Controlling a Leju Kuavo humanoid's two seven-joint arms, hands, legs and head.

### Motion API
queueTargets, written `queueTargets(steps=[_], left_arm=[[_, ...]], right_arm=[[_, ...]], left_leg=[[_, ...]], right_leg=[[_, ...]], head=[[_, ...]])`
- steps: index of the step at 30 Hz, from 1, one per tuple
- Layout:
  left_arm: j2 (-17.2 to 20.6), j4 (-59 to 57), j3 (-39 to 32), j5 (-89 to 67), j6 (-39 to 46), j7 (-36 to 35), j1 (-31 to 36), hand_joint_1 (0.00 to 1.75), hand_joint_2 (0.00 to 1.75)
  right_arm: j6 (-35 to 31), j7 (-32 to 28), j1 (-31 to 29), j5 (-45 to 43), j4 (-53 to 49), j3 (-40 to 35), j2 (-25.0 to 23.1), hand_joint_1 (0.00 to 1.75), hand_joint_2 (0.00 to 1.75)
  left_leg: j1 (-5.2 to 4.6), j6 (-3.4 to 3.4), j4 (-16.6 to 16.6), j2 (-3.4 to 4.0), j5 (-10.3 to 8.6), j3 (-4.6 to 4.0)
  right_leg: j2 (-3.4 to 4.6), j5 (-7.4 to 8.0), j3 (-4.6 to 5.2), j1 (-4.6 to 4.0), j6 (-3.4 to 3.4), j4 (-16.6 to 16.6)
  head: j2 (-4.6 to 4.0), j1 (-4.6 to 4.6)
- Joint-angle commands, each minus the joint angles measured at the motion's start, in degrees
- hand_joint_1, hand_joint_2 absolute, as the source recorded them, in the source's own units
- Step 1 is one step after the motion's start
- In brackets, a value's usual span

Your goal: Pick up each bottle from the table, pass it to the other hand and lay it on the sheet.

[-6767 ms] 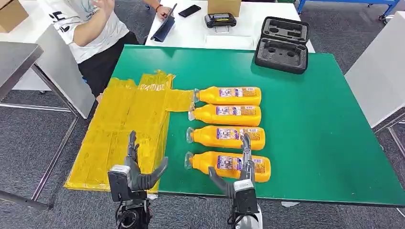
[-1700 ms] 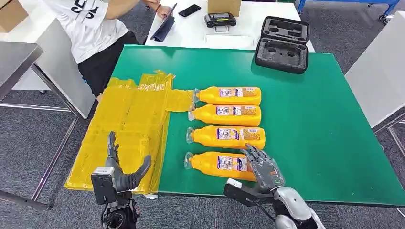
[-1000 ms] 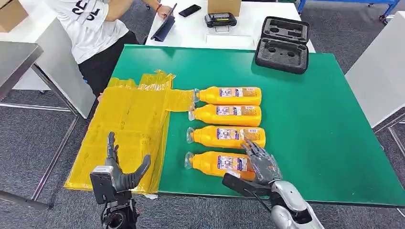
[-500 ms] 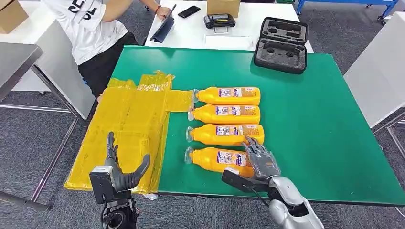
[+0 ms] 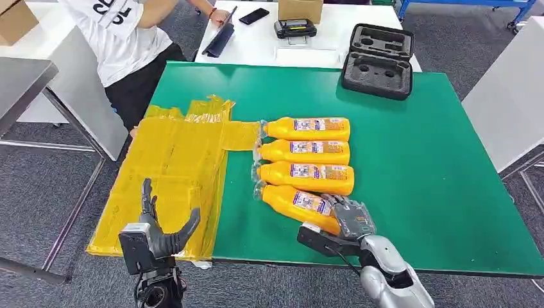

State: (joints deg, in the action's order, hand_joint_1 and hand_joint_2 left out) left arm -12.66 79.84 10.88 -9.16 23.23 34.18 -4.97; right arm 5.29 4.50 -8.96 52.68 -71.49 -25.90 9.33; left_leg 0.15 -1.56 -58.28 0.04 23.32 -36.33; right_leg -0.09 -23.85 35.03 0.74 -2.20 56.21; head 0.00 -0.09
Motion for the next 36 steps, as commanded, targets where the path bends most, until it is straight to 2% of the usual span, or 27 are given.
queueTargets(steps=[1, 2, 7, 10, 14, 15, 16, 18, 19, 20, 21, 23, 28, 30, 36], left_arm=[[0.31, -1.49, -0.52, 0.15, 0.02, -0.03, 0.23, 0.0, 1.75], [0.34, -1.4, -0.55, 0.15, 0.03, -0.03, 0.19, 0.0, 1.75], [0.35, -1.13, -0.7, 0.06, -0.4, -0.19, 0.22, 0.0, 1.75], [0.24, -1.46, -0.64, -0.04, -0.46, -0.21, 0.4, 0.0, 1.75], [0.4, -2.18, -0.23, 0.07, -0.65, -0.13, 0.57, 0.0, 1.75], [0.46, -2.35, -0.11, 0.14, -0.66, -0.09, 0.66, 0.0, 1.75], [0.53, -2.49, -0.01, 0.26, -0.61, -0.01, 0.78, 0.0, 1.75], [0.51, -2.75, -0.02, 0.48, -0.57, 0.27, 0.97, 0.0, 1.75], [0.5, -2.77, -0.06, 0.5, -0.54, 0.3, 1.02, 0.0, 1.75], [0.48, -2.81, -0.03, 0.59, -0.78, 0.48, 1.08, 0.0, 1.75], [0.43, -3.41, 0.06, 0.61, -1.17, 0.67, 1.49, 0.0, 1.75], [0.36, -3.73, 0.08, 1.21, -1.91, 1.05, 1.61, 0.0, 1.75], [0.34, -3.82, 0.1, 1.22, -1.92, 1.06, 1.6, 0.0, 1.75], [0.36, -3.97, 0.0, 2.02, -1.98, 1.77, 1.78, 0.0, 1.75], [0.13, -1.59, 0.15, 5.73, -2.72, 2.12, 1.5, 0.0, 1.75]], right_arm=[[1.12, 0.04, 1.24, 0.3, 2.61, -2.92, -0.35, 1.64, 1.75], [1.14, 0.08, 1.34, 0.39, 2.44, -2.98, -0.3, 1.71, 1.75], [1.49, 0.34, 2.07, 0.61, 0.81, -3.23, 0.28, 1.71, 1.75], [1.97, 0.52, 2.09, 0.29, 1.23, -2.85, 0.53, 1.68, 1.75], [3.14, -0.35, 2.49, -1.84, 1.91, -1.92, 0.4, 1.75, 1.75], [3.21, -1.03, 2.44, -2.69, 2.07, -1.66, 0.12, 1.75, 1.75], [2.42, -3.38, 2.04, -4.75, 2.32, -1.05, -0.5, 1.71, 1.75], [1.33, -8.89, 0.71, -9.93, 2.74, 0.02, -1.99, 1.75, 1.75], [1.36, -8.84, 0.13, -9.95, 2.78, -0.21, -2.18, 1.75, 1.75], [0.0, -13.63, -0.37, -11.88, 2.16, -0.29, -2.59, 1.75, 1.75], [-0.38, -15.86, -0.69, -15.37, 2.31, 1.02, -3.75, 1.75, 1.75], [-2.59, -18.68, -0.65, -16.15, 0.99, 1.26, -4.33, 1.75, 1.75], [-2.55, -18.53, -0.57, -16.1, 0.83, 1.15, -4.46, 1.75, 1.75], [-4.67, -22.74, 0.33, -19.33, -0.72, 3.55, -6.56, 1.75, 1.75], [-7.98, -25.61, -0.26, -23.08, -3.63, 7.02, -10.27, 1.75, 1.75]], left_leg=[[0.04, 0.09, 0.11, -0.06, 0.11, 0.34], [0.04, 0.07, 0.08, -0.05, 0.07, 0.23], [0.06, 0.12, 0.12, -0.06, 0.16, 0.44], [0.04, 0.08, 0.07, -0.1, 0.08, 0.25], [0.06, 0.13, 0.12, -0.13, 0.18, 0.49], [0.05, 0.09, 0.1, -0.13, 0.1, 0.33], [0.06, 0.1, 0.1, -0.14, 0.12, 0.38], [0.04, 0.09, 0.11, -0.08, 0.09, 0.33], [0.03, 0.08, 0.08, -0.03, 0.08, 0.28], [0.04, 0.08, 0.09, 0.02, 0.07, 0.26], [0.04, 0.09, 0.09, 0.04, 0.1, 0.3], [0.01, 0.11, 0.08, 0.09, 0.08, 0.19], [0.04, 0.13, 0.04, 0.05, 0.12, 0.21], [0.03, 0.07, 0.06, 0.01, 0.03, 0.04], [0.0, 0.1, 0.03, 0.1, 0.09, -0.05]], right_leg=[[-0.05, -0.12, -0.35, -0.05, 0.1, -0.11], [-0.04, -0.08, -0.24, -0.04, 0.07, -0.08], [-0.06, -0.16, -0.44, -0.07, 0.13, -0.13], [-0.1, -0.1, -0.25, -0.04, 0.08, -0.08], [-0.13, -0.2, -0.5, -0.07, 0.13, -0.13], [-0.14, -0.13, -0.35, -0.05, 0.08, -0.11], [-0.15, -0.15, -0.4, -0.07, 0.1, -0.13], [-0.08, -0.1, -0.31, -0.05, 0.09, -0.12], [-0.04, -0.08, -0.25, -0.04, 0.08, -0.09], [0.01, -0.06, -0.22, -0.04, 0.08, -0.09], [0.03, -0.08, -0.26, -0.05, 0.1, -0.09], [0.08, -0.04, -0.12, -0.02, 0.09, -0.04], [0.04, -0.13, -0.2, -0.08, 0.11, -0.03], [-0.01, -0.07, -0.04, -0.04, 0.06, -0.02], [0.1, -0.08, 0.07, 0.0, 0.11, 0.04]], head=[[0.0, -0.02], [0.0, 0.0], [0.0, 0.0], [0.0, 0.0], [0.0, 0.0], [0.0, 0.0], [0.0, 0.0], [0.0, 0.0], [0.0, 0.0], [0.0, 0.0], [0.0, 0.02], [0.0, -0.02], [0.0, 0.0], [0.0, 0.0], [0.0, -0.02]])
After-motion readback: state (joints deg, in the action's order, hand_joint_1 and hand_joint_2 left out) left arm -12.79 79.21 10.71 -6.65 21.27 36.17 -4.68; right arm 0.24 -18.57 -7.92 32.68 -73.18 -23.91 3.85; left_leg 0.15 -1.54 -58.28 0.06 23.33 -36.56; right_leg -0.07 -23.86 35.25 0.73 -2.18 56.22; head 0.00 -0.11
